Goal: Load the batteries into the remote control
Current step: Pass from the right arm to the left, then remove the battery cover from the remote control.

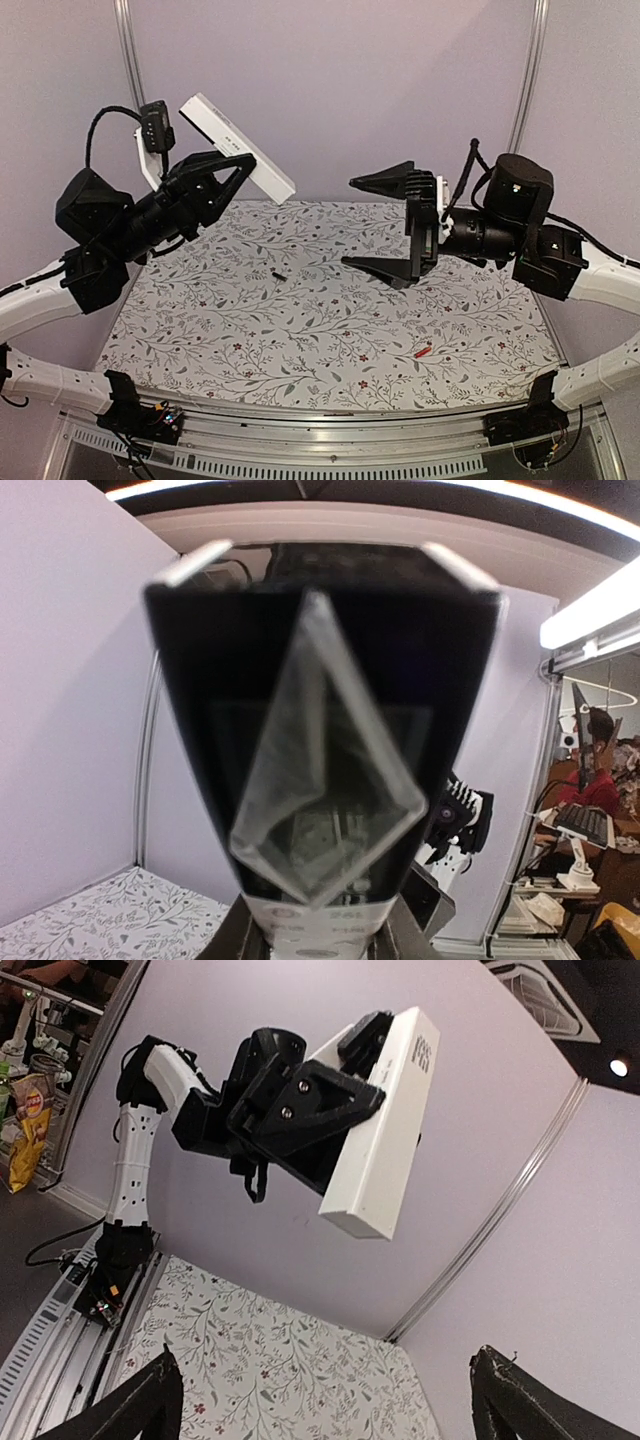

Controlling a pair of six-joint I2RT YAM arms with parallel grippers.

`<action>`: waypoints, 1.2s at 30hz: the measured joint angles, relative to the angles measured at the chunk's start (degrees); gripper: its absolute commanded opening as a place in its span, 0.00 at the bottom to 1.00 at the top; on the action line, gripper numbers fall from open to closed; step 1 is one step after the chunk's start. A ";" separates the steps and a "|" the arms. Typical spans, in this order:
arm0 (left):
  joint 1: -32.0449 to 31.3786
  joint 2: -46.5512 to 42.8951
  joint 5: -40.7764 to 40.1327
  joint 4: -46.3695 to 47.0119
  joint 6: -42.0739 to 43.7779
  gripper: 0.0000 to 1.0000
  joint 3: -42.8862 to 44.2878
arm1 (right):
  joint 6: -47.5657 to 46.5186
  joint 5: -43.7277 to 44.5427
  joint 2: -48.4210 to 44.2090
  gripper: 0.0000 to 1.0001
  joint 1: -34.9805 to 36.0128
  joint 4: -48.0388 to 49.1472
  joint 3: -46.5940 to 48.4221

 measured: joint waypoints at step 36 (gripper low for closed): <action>0.00 3.08 -2.47 14.82 -15.87 0.00 -2.25 | -14.29 -1.90 23.12 0.34 3.30 29.07 15.54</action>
